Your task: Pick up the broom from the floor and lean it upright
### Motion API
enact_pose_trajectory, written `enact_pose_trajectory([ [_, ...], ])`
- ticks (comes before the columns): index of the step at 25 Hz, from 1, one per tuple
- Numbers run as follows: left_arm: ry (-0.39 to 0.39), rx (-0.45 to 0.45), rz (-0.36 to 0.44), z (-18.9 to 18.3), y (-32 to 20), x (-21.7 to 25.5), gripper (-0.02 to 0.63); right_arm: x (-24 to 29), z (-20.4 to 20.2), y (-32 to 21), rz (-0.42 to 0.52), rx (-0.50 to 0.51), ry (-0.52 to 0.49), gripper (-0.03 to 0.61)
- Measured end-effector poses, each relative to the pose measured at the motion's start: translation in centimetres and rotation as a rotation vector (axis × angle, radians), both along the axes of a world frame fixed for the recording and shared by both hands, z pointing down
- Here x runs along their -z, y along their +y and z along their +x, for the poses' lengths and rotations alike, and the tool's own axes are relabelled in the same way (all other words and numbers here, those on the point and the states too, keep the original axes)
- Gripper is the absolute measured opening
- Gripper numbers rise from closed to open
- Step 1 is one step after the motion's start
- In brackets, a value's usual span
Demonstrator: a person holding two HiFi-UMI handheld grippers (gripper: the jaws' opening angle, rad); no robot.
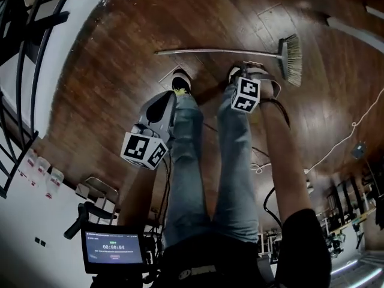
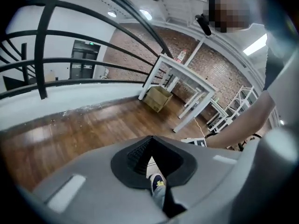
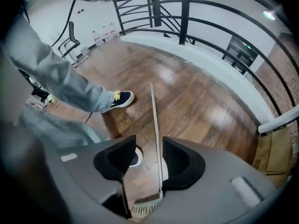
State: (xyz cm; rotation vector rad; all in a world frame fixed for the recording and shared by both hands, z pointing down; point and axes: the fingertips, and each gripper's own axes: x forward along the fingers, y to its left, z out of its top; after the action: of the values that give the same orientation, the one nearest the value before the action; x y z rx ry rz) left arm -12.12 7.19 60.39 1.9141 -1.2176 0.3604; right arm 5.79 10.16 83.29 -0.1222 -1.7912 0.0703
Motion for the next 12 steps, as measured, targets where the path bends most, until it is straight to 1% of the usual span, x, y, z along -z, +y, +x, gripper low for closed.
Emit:
enact_pose_trajectory([
  [3,-0.031,-0.01,0.004,-0.4,-1.0,-5.0,0.019,-5.3,-0.5,-1.2,0.016,-0.072,-0.014,0.184],
  [6,-0.042,-0.007,-0.008,-1.1,-1.5,-9.4,0.02,-10.4,-0.8,-1.6,0.018,-0.078,0.003,0.187],
  [8,-0.048,0.002,-0.022,-1.5,-1.3,-11.8,0.02,-13.5,-1.4,-1.4,0.011,-0.048,0.009,0.188],
  [12,-0.029,0.017,-0.051,-2.2,-0.4,-16.0,0.02,-19.4,-3.1,-0.3,0.01,0.071,0.016,0.196],
])
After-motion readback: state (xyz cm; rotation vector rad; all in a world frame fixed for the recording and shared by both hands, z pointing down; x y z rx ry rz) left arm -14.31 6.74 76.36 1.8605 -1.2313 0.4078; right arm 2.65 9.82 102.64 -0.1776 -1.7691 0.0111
